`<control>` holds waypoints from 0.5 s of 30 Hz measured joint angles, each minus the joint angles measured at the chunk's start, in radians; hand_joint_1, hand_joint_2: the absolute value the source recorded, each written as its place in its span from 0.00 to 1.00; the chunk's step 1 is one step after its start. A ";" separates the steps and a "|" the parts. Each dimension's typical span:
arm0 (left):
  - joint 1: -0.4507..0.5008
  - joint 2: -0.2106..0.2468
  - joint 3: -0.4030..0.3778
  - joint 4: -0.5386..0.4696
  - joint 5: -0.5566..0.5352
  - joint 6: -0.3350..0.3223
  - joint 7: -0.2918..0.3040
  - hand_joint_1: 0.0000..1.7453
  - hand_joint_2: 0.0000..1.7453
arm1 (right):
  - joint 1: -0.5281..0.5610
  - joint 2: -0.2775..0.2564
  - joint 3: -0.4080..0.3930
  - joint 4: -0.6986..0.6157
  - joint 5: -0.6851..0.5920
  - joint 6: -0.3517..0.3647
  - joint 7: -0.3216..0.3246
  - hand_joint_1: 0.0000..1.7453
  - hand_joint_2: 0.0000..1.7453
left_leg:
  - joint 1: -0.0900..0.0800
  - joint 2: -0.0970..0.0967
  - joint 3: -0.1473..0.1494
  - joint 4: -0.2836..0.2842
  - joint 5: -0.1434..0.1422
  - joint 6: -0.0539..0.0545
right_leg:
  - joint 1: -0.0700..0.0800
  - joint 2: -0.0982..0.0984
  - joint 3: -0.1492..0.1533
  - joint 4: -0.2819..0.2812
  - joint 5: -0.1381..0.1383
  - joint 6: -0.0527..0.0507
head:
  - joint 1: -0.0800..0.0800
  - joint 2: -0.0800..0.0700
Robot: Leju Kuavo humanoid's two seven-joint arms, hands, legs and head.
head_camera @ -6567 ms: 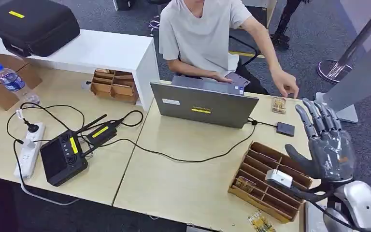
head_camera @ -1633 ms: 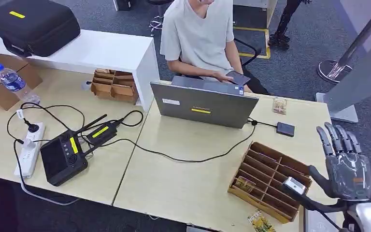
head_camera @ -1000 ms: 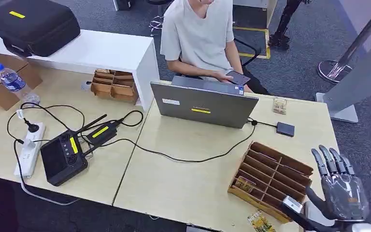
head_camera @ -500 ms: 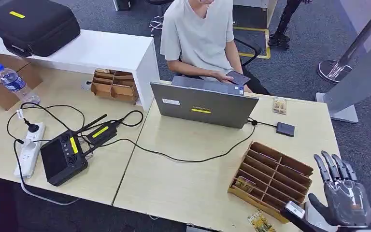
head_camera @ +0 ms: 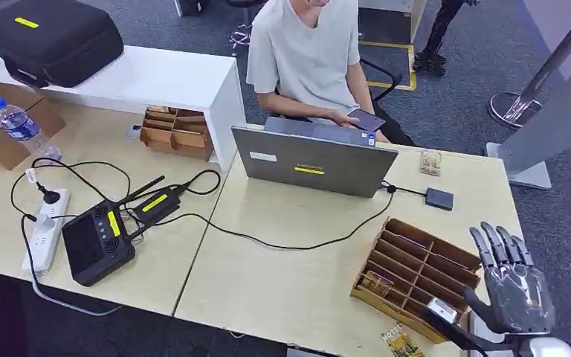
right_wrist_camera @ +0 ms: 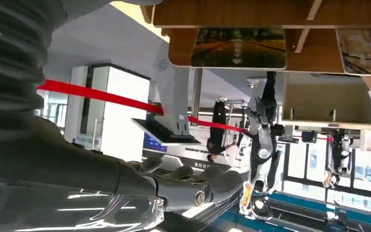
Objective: Pass the card to the sensor for recognition and then transmit it.
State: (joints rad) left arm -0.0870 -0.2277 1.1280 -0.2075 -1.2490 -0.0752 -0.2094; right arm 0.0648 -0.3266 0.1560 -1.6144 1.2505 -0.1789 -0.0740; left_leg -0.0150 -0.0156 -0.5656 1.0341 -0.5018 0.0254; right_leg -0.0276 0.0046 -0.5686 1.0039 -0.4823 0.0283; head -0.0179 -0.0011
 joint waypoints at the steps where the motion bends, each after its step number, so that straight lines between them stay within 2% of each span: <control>1: 0.000 0.000 0.000 0.000 0.000 0.000 0.000 0.00 1.00 | -0.004 0.001 0.003 0.003 0.000 0.001 -0.001 0.00 1.00 | 0.000 0.000 0.000 0.000 0.000 0.000 | 0.000 0.000 0.000 0.000 0.000 0.000 | 0.000 0.000; 15: -0.001 0.000 0.000 0.000 -0.002 -0.005 0.000 0.00 1.00 | -0.038 0.021 0.028 0.037 0.000 0.006 -0.001 0.00 1.00 | 0.000 0.000 0.000 0.000 0.000 0.000 | 0.000 0.000 0.000 0.000 0.000 0.000 | 0.000 0.000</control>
State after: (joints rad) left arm -0.0877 -0.2277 1.1280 -0.2075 -1.2512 -0.0797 -0.2094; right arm 0.0271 -0.3056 0.1839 -1.5770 1.2505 -0.1732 -0.0752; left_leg -0.0151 -0.0155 -0.5657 1.0341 -0.5018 0.0254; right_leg -0.0276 0.0046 -0.5686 1.0039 -0.4823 0.0283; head -0.0183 -0.0011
